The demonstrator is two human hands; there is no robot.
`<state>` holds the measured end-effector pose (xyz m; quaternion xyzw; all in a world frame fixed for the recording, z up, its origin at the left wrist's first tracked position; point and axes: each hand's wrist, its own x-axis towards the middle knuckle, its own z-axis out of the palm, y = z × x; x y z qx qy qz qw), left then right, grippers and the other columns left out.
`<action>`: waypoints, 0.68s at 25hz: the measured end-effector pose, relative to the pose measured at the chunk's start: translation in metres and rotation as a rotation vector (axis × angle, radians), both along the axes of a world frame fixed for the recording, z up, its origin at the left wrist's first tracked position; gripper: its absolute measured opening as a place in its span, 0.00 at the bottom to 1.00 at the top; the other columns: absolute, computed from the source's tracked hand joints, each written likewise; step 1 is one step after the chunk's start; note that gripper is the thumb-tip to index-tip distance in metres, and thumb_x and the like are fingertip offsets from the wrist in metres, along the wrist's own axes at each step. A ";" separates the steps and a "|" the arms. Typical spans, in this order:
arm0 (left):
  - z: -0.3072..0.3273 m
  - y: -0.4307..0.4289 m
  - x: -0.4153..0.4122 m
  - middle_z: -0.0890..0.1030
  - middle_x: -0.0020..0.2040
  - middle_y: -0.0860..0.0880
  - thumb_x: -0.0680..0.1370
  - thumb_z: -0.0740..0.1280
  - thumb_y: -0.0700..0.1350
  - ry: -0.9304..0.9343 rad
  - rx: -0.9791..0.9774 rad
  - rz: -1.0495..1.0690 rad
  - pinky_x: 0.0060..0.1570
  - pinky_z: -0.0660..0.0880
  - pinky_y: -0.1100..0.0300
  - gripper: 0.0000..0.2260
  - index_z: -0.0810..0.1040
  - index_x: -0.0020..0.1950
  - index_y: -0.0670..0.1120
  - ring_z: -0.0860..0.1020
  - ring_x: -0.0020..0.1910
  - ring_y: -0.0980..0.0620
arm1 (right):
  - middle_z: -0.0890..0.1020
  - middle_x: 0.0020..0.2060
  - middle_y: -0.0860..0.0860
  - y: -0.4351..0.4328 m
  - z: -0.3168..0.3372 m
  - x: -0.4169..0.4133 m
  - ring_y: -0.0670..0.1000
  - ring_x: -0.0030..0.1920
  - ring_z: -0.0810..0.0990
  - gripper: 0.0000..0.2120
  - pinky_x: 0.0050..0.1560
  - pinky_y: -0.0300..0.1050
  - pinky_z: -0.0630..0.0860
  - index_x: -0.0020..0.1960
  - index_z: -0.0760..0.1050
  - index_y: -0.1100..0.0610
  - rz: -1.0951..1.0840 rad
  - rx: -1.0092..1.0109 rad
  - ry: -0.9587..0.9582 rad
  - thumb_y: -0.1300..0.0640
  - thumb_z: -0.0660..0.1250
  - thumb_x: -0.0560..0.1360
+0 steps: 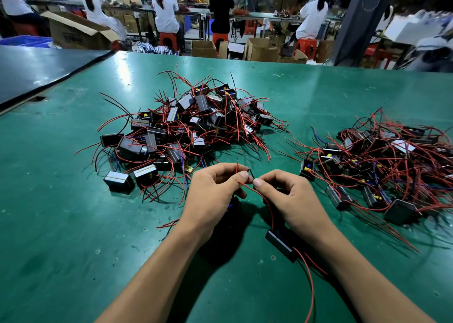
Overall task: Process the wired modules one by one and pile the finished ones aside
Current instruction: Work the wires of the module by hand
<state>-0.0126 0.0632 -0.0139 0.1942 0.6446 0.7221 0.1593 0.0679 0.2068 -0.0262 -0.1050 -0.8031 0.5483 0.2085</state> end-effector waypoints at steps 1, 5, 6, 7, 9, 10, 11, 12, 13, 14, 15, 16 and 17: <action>0.000 0.000 0.000 0.84 0.37 0.48 0.76 0.71 0.38 0.005 -0.005 0.003 0.31 0.72 0.68 0.02 0.83 0.48 0.42 0.75 0.28 0.56 | 0.78 0.28 0.44 0.000 0.000 0.000 0.41 0.30 0.73 0.08 0.35 0.34 0.68 0.39 0.81 0.55 -0.003 0.004 0.002 0.56 0.72 0.77; 0.001 0.001 0.001 0.79 0.31 0.52 0.74 0.74 0.40 0.001 -0.008 0.017 0.30 0.69 0.67 0.01 0.83 0.43 0.44 0.71 0.28 0.57 | 0.78 0.27 0.45 -0.002 0.000 0.001 0.41 0.30 0.73 0.08 0.34 0.33 0.68 0.39 0.81 0.54 -0.006 0.011 -0.002 0.55 0.72 0.77; 0.001 0.002 0.001 0.79 0.31 0.53 0.73 0.74 0.40 -0.002 -0.008 0.020 0.30 0.69 0.67 0.02 0.83 0.42 0.45 0.71 0.28 0.57 | 0.78 0.27 0.45 -0.002 0.000 0.001 0.41 0.30 0.73 0.08 0.34 0.33 0.68 0.39 0.81 0.54 -0.004 0.012 -0.005 0.55 0.72 0.77; 0.001 0.003 0.001 0.78 0.31 0.54 0.73 0.74 0.40 -0.002 -0.010 0.025 0.30 0.68 0.67 0.02 0.83 0.41 0.45 0.70 0.28 0.58 | 0.78 0.27 0.46 -0.002 0.000 0.001 0.41 0.29 0.73 0.08 0.33 0.33 0.68 0.39 0.81 0.54 -0.001 0.013 -0.011 0.55 0.72 0.77; 0.000 0.005 0.002 0.77 0.30 0.56 0.74 0.73 0.39 0.012 -0.021 0.035 0.29 0.67 0.67 0.03 0.82 0.40 0.46 0.69 0.27 0.59 | 0.79 0.28 0.47 -0.002 0.001 0.002 0.42 0.29 0.73 0.07 0.33 0.34 0.68 0.40 0.81 0.53 0.009 0.017 -0.032 0.55 0.72 0.77; 0.000 0.005 0.003 0.77 0.29 0.56 0.74 0.73 0.39 0.033 -0.032 0.039 0.28 0.67 0.68 0.04 0.82 0.40 0.45 0.69 0.27 0.59 | 0.80 0.29 0.48 -0.003 0.001 0.002 0.43 0.29 0.73 0.07 0.33 0.36 0.68 0.40 0.82 0.52 0.011 0.019 -0.036 0.55 0.72 0.77; -0.001 0.005 0.003 0.76 0.30 0.56 0.75 0.72 0.39 0.072 -0.048 0.044 0.28 0.67 0.68 0.04 0.81 0.40 0.45 0.68 0.27 0.59 | 0.80 0.30 0.49 -0.003 0.002 0.002 0.44 0.30 0.73 0.07 0.34 0.39 0.69 0.41 0.82 0.51 0.006 0.018 -0.028 0.54 0.72 0.77; -0.001 0.005 0.003 0.77 0.30 0.56 0.75 0.72 0.39 0.124 -0.072 0.052 0.30 0.68 0.68 0.04 0.81 0.41 0.45 0.69 0.28 0.59 | 0.81 0.30 0.49 -0.004 0.004 0.002 0.45 0.31 0.74 0.06 0.34 0.41 0.70 0.42 0.82 0.51 -0.008 0.014 -0.003 0.52 0.72 0.77; -0.001 0.004 0.003 0.77 0.31 0.55 0.76 0.72 0.39 0.181 -0.099 0.056 0.32 0.69 0.68 0.03 0.81 0.41 0.44 0.70 0.30 0.59 | 0.81 0.31 0.46 -0.003 0.007 0.002 0.45 0.31 0.75 0.05 0.35 0.42 0.71 0.43 0.83 0.50 -0.028 0.009 0.029 0.51 0.72 0.76; -0.001 0.004 0.003 0.77 0.32 0.55 0.76 0.72 0.40 0.233 -0.126 0.057 0.33 0.69 0.68 0.03 0.81 0.42 0.44 0.71 0.31 0.59 | 0.82 0.32 0.44 -0.003 0.010 0.002 0.46 0.32 0.75 0.04 0.36 0.42 0.72 0.44 0.83 0.50 -0.046 0.005 0.060 0.51 0.73 0.76; -0.001 0.003 0.003 0.77 0.32 0.54 0.76 0.72 0.41 0.274 -0.151 0.055 0.33 0.69 0.67 0.03 0.81 0.43 0.44 0.70 0.30 0.58 | 0.82 0.33 0.43 -0.003 0.012 0.002 0.46 0.32 0.76 0.03 0.36 0.41 0.73 0.45 0.83 0.50 -0.054 0.003 0.081 0.51 0.74 0.76; -0.001 0.002 0.003 0.77 0.32 0.53 0.76 0.72 0.41 0.307 -0.177 0.054 0.32 0.68 0.65 0.03 0.81 0.43 0.44 0.70 0.30 0.58 | 0.83 0.34 0.44 -0.003 0.014 0.002 0.46 0.32 0.76 0.03 0.35 0.42 0.73 0.46 0.84 0.50 -0.055 0.004 0.090 0.51 0.74 0.75; -0.001 0.001 0.003 0.76 0.32 0.53 0.77 0.71 0.42 0.337 -0.199 0.054 0.32 0.68 0.64 0.03 0.81 0.43 0.44 0.69 0.30 0.57 | 0.83 0.35 0.45 -0.003 0.015 0.002 0.46 0.32 0.75 0.03 0.35 0.42 0.73 0.46 0.84 0.50 -0.055 0.008 0.093 0.51 0.75 0.74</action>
